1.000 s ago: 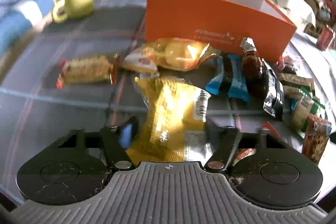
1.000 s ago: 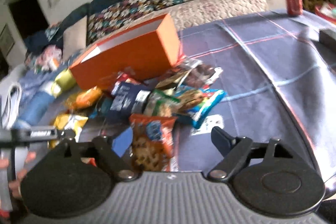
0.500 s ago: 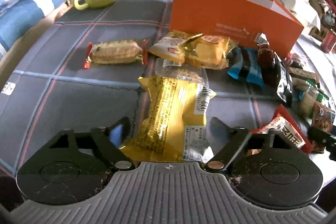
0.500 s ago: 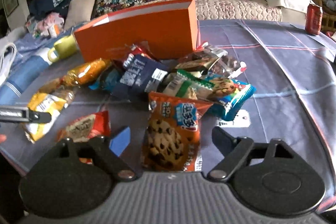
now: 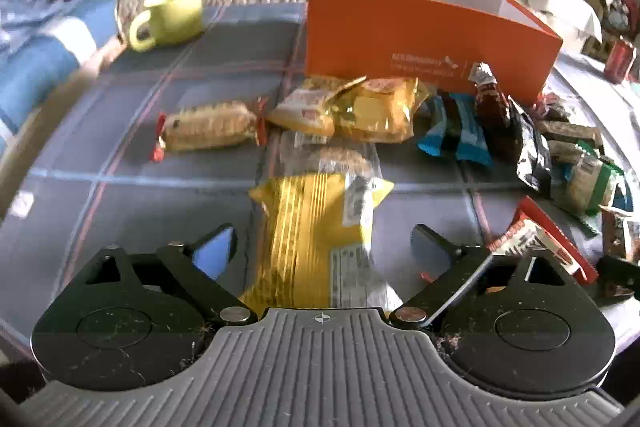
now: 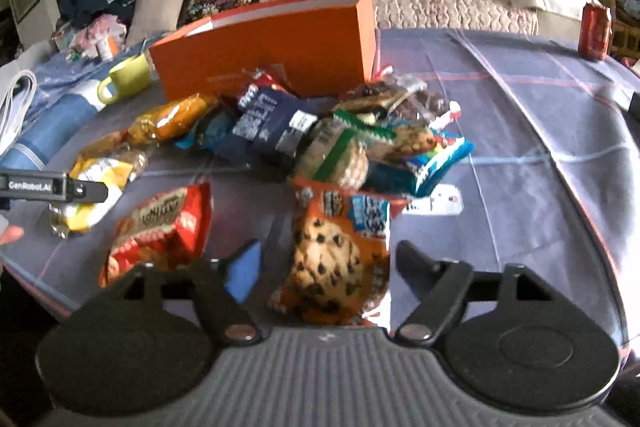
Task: Organize snacks
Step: 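Grasp the yellow snack bag with left gripper while right gripper grasps orange cookie bag, then lift both bags into the orange box and open both grippers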
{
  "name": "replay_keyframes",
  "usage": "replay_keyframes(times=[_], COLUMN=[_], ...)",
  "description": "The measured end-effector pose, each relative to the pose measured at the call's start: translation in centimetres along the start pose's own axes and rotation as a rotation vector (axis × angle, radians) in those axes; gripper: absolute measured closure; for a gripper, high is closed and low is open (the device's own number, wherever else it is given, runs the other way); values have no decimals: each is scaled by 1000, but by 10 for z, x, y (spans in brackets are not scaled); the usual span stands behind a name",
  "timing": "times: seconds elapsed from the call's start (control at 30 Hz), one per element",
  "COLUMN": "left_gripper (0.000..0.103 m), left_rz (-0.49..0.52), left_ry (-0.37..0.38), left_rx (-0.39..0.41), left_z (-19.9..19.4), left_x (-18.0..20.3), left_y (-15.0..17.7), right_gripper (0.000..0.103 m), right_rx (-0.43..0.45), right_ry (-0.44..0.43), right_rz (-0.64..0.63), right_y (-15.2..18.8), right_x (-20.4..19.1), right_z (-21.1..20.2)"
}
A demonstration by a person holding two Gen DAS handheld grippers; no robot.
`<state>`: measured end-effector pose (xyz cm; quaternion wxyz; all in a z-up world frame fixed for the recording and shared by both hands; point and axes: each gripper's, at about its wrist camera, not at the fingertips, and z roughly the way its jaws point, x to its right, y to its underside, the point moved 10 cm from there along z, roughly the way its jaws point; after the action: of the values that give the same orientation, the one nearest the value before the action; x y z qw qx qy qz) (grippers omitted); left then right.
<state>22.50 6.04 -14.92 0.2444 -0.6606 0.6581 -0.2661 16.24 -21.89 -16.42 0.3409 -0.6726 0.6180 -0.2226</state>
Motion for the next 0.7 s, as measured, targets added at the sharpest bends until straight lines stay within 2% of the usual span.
replay_keyframes(times=[0.07,0.13,0.17,0.2,0.27,0.37,0.5,0.6,0.7], left_gripper=[26,39,59,73,90,91,91,90,90], left_rz=[17,18,13,3,1,-50,-85,-109,-101], left_ry=[-15,-18,-13,-7,-1,69,80,121,146], left_rx=[-7,-27,-48,-56,-49,-37,8,57,124], left_z=[5,12,17,19,13,-5,-21,-25,-22], left_x=[1,1,1,-1,-6,-17,-29,-30,-22], left_y=[1,6,10,13,14,8,-15,-51,-102], right_gripper=[21,23,27,35,45,46,46,46,46], right_rx=[-4,-14,-2,-4,-14,5,75,141,207], right_ry=[10,11,24,39,7,-28,-99,-145,-151], right_rz=[-21,-34,-63,-95,-63,-6,38,29,-22], right_y=[3,8,9,9,8,-3,-43,-92,-148], right_x=[-2,-4,-5,-6,-4,2,-1,-5,-9], right_z=[2,7,6,5,0,-17,-31,-26,-8])
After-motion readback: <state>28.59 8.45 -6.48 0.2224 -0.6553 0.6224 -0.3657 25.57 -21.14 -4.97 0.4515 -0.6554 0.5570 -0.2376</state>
